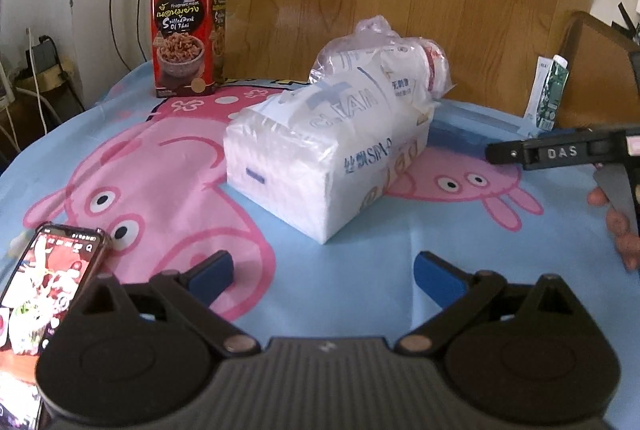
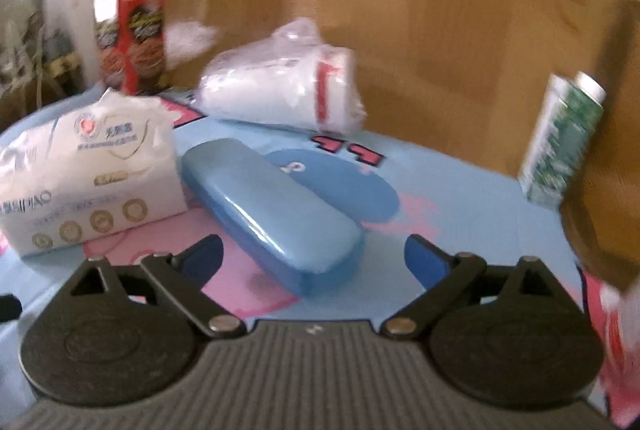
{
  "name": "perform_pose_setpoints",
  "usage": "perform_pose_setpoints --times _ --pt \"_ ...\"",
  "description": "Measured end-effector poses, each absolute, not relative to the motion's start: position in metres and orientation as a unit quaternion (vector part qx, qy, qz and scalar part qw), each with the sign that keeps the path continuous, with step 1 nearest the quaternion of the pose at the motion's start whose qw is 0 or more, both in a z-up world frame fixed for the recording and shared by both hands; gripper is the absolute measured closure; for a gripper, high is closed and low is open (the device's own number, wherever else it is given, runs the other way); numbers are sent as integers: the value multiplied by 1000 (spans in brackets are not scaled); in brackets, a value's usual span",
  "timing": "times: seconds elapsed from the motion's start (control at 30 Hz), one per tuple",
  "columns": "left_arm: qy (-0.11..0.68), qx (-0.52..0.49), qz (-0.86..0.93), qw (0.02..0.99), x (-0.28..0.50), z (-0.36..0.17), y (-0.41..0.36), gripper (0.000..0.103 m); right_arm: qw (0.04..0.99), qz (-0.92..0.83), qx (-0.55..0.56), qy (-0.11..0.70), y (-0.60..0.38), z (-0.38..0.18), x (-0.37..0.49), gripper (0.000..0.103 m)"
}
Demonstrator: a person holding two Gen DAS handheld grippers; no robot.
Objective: Organize soft objects
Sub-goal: 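Move the right tool to the blue glasses case on the cloth, then close the right tool on the blue glasses case and lift it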
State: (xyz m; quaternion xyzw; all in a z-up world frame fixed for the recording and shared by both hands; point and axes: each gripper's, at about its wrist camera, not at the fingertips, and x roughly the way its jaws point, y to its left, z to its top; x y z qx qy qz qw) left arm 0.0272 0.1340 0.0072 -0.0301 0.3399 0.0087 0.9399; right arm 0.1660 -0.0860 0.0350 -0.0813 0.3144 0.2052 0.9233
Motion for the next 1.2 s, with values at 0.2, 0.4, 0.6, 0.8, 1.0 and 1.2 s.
perform_pose_setpoints --times 0.2,0.4,0.6,0.8,1.0,1.2 --pt "348 -13 14 937 31 7 129 2 909 242 -108 323 -69 26 187 5" --pt "351 -6 18 936 34 6 127 1 904 261 -68 333 -81 27 180 34" --pt "352 -5 19 936 34 6 126 0 908 250 -63 330 -85 28 155 41" --pt "352 -5 20 936 32 6 126 0 911 250 -67 321 -95 27 115 42" --pt "352 -2 22 936 33 6 126 0 913 252 -57 316 -116 32 47 42" --pt "351 12 58 935 35 8 109 0 934 193 -53 296 -145 32 -29 42"
